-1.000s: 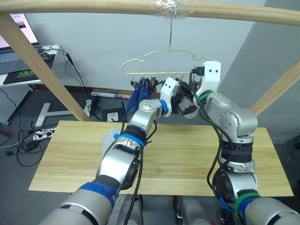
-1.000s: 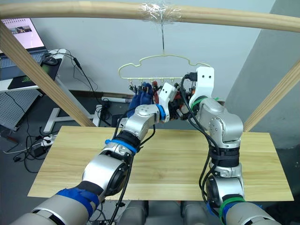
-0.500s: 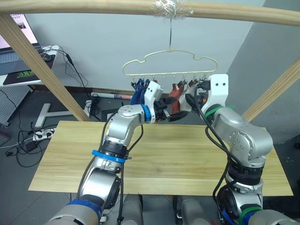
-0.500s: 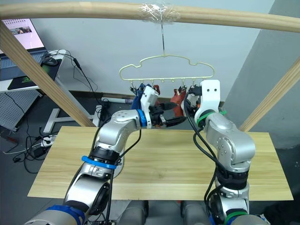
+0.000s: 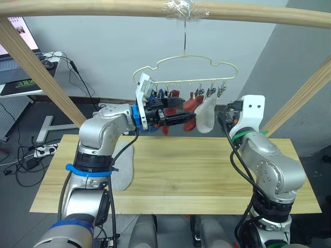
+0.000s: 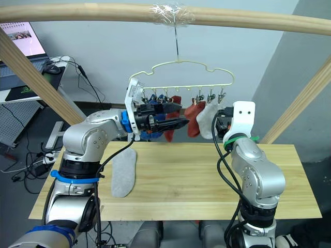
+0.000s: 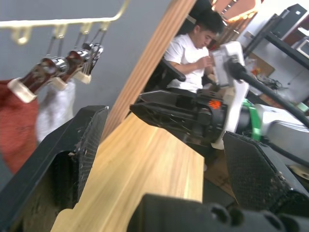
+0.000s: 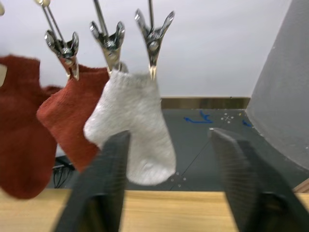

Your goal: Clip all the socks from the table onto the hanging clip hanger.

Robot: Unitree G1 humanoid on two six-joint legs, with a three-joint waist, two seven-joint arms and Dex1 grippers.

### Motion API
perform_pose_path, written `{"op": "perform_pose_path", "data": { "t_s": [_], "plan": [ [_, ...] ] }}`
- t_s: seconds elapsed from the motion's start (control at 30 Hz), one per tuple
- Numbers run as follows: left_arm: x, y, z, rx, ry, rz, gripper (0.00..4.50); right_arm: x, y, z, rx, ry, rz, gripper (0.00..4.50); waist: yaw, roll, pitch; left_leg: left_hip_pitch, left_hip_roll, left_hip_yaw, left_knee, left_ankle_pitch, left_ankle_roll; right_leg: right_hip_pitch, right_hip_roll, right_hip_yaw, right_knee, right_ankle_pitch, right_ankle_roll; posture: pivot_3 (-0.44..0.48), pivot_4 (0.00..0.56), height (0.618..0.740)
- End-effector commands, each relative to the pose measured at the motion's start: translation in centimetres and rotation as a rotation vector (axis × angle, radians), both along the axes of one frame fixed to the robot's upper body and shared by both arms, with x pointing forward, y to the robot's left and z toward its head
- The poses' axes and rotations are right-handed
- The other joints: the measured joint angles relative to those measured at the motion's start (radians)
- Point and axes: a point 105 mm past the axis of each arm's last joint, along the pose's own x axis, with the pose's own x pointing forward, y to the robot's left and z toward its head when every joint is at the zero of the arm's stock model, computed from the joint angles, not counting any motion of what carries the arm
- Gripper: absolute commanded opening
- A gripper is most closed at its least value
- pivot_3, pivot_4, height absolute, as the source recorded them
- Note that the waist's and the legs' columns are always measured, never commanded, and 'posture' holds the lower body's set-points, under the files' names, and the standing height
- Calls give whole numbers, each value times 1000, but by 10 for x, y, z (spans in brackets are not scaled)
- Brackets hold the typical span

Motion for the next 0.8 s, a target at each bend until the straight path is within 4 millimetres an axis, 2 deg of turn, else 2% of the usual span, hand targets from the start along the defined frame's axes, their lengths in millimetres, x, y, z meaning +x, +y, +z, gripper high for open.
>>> {"op": "perform_pose_path", "data": {
  "t_s": [0.03,0.17,0.43,0.8],
  "plan": [
    [-2,-2,16,-19,-62,-3,4360,3,-4,11,14,-52,-19,1955,-1,0,0,0,0,0,0,0,0,0,0,0,0,0,0,23,194,740],
    [-1,-4,13,-13,-67,8,4360,8,-2,12,24,-57,-15,1955,-2,0,0,0,0,0,0,0,0,0,0,0,0,0,0,35,194,740],
    [5,-4,12,5,-103,54,4360,31,-6,21,25,-83,-13,1955,-1,0,0,0,0,0,0,0,0,0,0,0,0,0,0,52,196,740],
    [2,3,17,12,-131,61,4360,47,3,29,66,-98,33,1955,2,0,0,0,0,0,0,0,0,0,0,0,0,0,0,95,199,740]
  ]
}}
